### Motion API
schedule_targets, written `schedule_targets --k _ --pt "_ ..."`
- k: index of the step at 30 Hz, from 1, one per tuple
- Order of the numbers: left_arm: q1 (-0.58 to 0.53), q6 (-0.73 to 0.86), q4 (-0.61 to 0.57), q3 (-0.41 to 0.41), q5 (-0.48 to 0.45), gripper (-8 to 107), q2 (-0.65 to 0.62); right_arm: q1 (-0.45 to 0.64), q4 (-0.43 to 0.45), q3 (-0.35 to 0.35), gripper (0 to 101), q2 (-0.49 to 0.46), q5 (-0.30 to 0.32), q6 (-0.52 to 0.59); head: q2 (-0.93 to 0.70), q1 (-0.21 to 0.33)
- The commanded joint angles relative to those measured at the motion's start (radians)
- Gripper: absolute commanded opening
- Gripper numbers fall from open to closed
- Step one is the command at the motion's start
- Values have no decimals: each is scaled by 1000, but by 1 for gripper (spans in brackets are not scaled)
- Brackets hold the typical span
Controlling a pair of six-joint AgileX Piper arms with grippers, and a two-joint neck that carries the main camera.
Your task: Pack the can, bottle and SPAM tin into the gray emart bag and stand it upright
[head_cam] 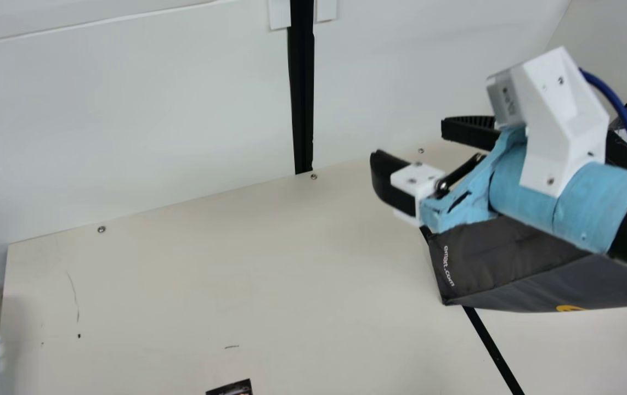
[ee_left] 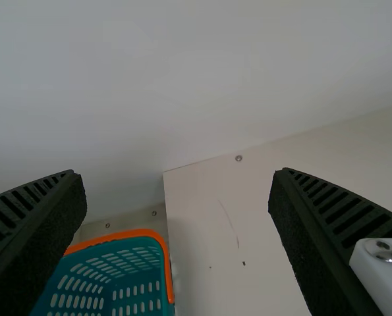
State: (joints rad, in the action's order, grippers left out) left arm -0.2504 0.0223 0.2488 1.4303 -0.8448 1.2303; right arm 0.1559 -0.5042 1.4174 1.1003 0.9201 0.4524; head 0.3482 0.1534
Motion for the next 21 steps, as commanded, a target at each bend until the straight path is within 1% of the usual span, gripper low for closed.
schedule_targets --k 1,6,13,16,17,18,21 --pt "0 0 0 0 0 90 0 -37 51 -48 95 -20 -33 -9 1 21" --pt "0 0 0 0 0 90 0 -102 138 -118 95 -60 -85 -45 1 21" --pt "0 0 0 0 0 90 0 -164 240 -194 95 -97 -143 -106 1 21" --pt "0 0 0 0 0 90 0 -184 265 -218 95 -108 -168 -140 1 21" --pt "0 0 0 0 0 90 0 -179 256 -211 95 -106 -154 -126 1 21" --pt "0 0 0 0 0 90 0 -185 265 -218 95 -108 -164 -137 1 21" --pt "0 0 0 0 0 90 0 -184 265 -219 95 -108 -170 -140 1 21"
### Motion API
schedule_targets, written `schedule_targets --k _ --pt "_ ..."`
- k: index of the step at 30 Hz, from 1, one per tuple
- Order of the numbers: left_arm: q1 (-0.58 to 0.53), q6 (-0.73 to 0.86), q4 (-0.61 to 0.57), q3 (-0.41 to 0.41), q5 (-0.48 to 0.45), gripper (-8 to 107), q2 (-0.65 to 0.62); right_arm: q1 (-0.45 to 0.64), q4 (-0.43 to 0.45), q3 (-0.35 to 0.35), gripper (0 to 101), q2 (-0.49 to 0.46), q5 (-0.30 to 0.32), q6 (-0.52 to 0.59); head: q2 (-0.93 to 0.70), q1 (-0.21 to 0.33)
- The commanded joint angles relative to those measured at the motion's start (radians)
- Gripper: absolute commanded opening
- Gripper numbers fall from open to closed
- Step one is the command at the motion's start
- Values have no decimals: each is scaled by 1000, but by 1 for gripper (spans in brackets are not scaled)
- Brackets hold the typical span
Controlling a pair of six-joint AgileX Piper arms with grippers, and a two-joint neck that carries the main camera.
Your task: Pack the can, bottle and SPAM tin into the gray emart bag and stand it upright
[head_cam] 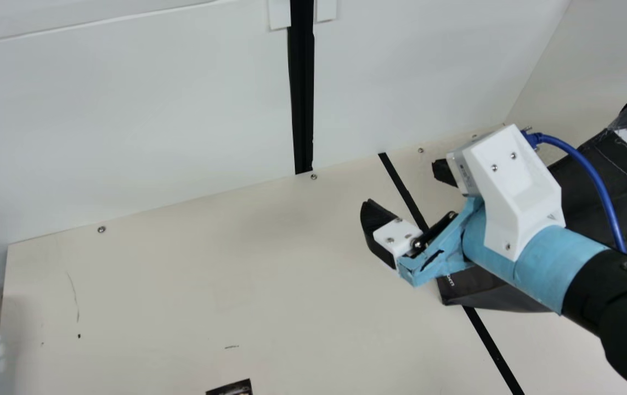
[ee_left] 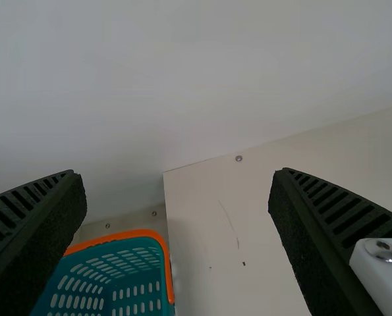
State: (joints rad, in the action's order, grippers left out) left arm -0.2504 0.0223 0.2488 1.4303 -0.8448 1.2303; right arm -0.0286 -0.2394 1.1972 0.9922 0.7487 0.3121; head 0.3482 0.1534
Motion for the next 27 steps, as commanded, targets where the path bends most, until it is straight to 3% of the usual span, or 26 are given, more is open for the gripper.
schedule_targets --k 1,27 --pt "0 0 0 0 0 90 0 0 0 0 95 0 0 0 1 21" --pt "0 0 0 0 0 90 0 0 0 0 95 0 -1 0 1 21"
